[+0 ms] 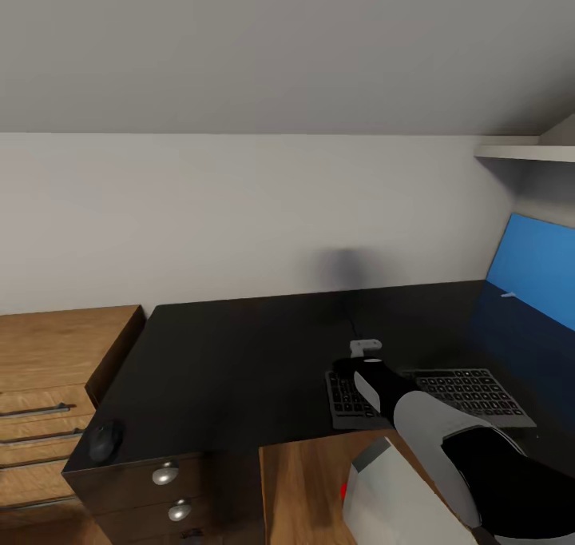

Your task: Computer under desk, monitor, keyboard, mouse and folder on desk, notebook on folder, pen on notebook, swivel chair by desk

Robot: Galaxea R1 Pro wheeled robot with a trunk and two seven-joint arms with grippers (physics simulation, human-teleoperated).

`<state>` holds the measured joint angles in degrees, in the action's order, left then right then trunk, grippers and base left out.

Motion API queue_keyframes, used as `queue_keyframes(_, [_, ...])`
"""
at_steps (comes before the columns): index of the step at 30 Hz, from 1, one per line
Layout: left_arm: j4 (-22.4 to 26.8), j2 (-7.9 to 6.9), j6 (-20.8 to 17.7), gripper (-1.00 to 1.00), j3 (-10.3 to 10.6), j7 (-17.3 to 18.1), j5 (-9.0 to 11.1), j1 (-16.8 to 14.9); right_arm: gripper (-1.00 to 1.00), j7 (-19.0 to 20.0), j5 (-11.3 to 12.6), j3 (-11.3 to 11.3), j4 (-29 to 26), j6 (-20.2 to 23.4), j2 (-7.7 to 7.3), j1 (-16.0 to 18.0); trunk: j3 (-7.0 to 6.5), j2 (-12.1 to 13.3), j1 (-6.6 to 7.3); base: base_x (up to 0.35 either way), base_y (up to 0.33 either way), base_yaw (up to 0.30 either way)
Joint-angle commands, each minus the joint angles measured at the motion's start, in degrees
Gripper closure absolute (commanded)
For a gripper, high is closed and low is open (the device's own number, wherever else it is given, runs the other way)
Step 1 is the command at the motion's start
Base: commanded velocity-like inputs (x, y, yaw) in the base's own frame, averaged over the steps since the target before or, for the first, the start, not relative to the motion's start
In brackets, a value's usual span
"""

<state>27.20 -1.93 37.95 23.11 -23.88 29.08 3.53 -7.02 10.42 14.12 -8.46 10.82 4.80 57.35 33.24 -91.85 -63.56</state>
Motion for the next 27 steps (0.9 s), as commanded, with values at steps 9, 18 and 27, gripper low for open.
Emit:
queue_keyframes(9, [0.13,-0.21,0.10,-1.00,0.47,-0.53,0.28,-0.01,-1.00,-0.27,0.74,0.65,0.10,0.70,0.03,-0.04,0.06,-0.03,0.02,-0.115,0.091,0.000])
queue_keyframes(18, [0.13,-0.44,0.11,-1.00,0.50,-0.55,0.28,-0.01,-1.00,-0.28,0.74,0.65,0.12,0.70,0.04,-0.04,0.06,-0.03,0.02,-0.137,0.003,0.000])
queue_keyframes(27, [0.13,-0.44,0.09,-1.00,0.50,-0.47,0.28,-0.01,-1.00,-0.28,0.77,0.65,0.11,0.70,0.04,-0.04,0.06,-0.03,0.02,-0.155,0.000,0.000])
